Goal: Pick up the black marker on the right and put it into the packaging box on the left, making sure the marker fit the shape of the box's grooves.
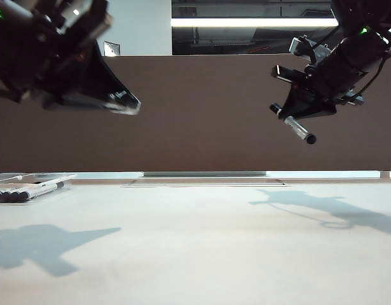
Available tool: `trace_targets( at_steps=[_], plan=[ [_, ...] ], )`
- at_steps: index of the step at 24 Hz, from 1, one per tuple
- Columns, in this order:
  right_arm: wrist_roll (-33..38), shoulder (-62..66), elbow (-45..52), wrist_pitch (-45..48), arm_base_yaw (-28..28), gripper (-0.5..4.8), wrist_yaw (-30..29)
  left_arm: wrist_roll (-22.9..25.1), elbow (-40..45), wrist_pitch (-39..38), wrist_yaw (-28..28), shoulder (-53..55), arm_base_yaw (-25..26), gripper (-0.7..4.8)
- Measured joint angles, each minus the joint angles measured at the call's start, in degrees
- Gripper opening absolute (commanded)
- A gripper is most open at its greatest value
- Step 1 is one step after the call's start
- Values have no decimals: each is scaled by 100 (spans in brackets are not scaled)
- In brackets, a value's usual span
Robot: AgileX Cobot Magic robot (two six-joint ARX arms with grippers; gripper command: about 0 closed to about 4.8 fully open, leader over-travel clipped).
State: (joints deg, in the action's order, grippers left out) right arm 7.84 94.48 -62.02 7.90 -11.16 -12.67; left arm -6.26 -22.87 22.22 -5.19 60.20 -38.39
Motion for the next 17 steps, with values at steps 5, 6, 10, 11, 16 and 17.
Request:
trace_targets(
  at_steps=[5, 6, 10, 11, 16, 17],
  plan=[
    [348, -166, 772, 678, -431, -6, -297, -251, 2, 890, 2, 807, 0, -5],
    [391, -166, 929, 881, -614, -6, -350, -391, 2, 1010, 2, 992, -2, -5],
    [525, -166, 1248, 1373, -986, -6, -376, -765, 2, 1259, 2, 1303, -2, -5],
    [540, -166, 1322, 1482, -1058, -6, -387, -859, 2, 1287, 0, 1353, -2, -5],
    [704, -166, 1812, 2511, -1486, -6, -389, -1226, 2, 1429, 0, 1434, -90, -5],
    [809, -166, 1864, 2667, -1554, -6, -404, -1281, 2, 1467, 0, 1434, -142, -5]
  ],
)
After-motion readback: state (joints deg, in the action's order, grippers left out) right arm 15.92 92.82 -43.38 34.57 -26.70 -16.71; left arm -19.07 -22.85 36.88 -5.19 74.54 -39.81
